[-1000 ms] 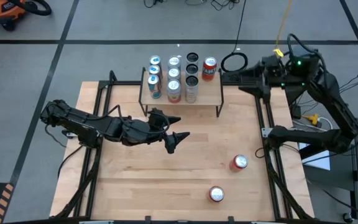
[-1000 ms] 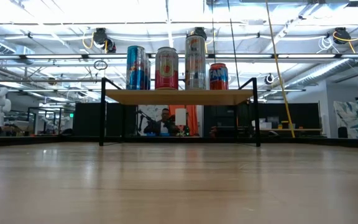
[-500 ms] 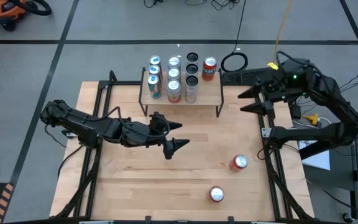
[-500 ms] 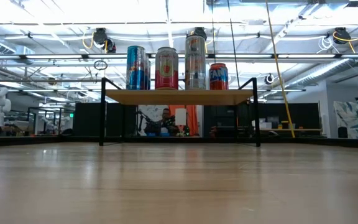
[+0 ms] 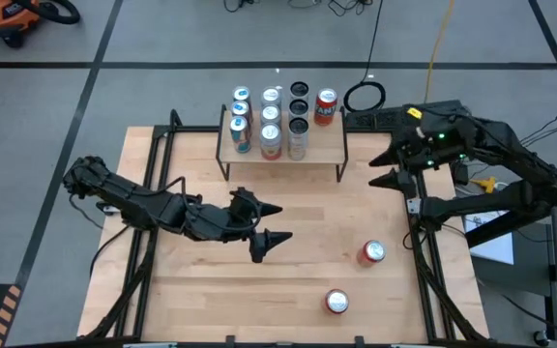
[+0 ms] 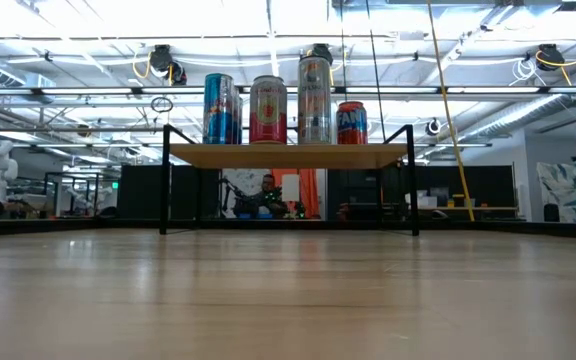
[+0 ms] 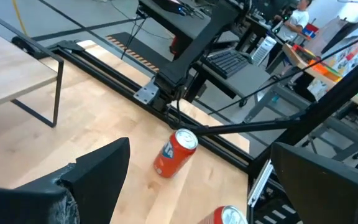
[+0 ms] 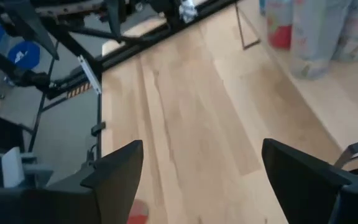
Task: Place canned beverage on shelf
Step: Put the top red soda can aligned with the other red soda can on the shelf
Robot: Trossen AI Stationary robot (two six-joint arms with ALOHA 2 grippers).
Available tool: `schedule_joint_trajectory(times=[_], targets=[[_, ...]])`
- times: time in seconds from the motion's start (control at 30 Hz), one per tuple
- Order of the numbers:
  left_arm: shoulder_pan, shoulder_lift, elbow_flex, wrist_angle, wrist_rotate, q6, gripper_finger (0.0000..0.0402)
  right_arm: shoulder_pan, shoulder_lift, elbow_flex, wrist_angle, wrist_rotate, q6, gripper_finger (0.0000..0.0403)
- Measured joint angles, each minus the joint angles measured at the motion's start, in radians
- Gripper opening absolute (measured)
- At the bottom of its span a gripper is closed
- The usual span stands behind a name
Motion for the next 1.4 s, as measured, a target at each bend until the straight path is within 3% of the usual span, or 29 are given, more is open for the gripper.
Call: schedule_joint_trajectory(times=[0.5,1.4], targets=[[-0.046,0.039,0.000,-0.028,-0.003,-0.040,0.0393,0.240,0.116,0.000,-0.156,0.001,0.151,0.0304],[-0.089,0.129,0.000,-0.050,0.021,-0.104,0.0393,0.684,0.203,0.000,-0.224,0.273,0.419,0.0304]])
